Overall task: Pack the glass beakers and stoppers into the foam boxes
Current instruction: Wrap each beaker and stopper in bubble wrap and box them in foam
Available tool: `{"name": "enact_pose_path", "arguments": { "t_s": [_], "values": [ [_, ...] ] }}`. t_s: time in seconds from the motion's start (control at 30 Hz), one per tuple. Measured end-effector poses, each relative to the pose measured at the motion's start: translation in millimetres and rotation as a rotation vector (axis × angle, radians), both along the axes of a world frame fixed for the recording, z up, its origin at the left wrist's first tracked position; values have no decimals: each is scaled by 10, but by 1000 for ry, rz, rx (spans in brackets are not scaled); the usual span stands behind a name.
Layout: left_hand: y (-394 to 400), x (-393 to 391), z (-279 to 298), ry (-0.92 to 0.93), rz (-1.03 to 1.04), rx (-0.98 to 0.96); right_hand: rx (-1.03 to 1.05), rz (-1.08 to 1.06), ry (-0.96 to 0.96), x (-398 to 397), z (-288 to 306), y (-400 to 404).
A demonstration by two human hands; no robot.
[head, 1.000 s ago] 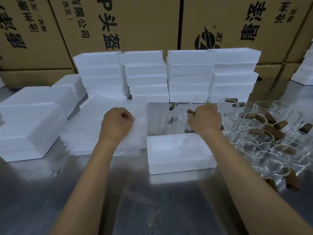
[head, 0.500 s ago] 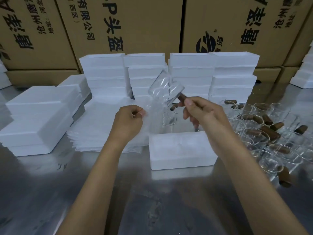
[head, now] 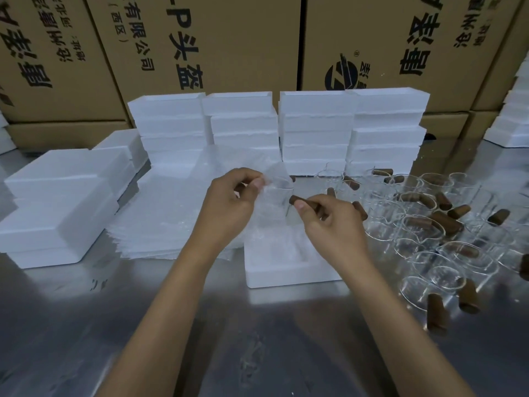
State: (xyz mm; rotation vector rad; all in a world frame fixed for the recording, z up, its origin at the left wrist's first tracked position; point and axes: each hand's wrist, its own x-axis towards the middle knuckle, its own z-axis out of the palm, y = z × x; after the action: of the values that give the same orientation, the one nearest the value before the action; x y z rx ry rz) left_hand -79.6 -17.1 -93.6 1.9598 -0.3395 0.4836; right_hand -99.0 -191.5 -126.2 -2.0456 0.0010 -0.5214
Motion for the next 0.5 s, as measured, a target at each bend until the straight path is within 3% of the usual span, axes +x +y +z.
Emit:
{"name": "enact_pose_path", "arguments": {
  "t_s": [0.07,0.23,0.33,0.43,0.5],
  "values": [
    [-58,-24,-8,-67,-5,31,106,36,54,0,9,6],
    [-190,-128,-33,-113,-141,123,67,60,42,-27,32,28],
    [-197,-143,-21,-119,-148,49,324,87,137,-15,58,-19],
    [-122,-136,18,-188,8,-96,547,130,258,-15,92,-123],
    [-37,-116,38,-300,247,-56,612,184,291,-9,111,-188]
  ]
}}
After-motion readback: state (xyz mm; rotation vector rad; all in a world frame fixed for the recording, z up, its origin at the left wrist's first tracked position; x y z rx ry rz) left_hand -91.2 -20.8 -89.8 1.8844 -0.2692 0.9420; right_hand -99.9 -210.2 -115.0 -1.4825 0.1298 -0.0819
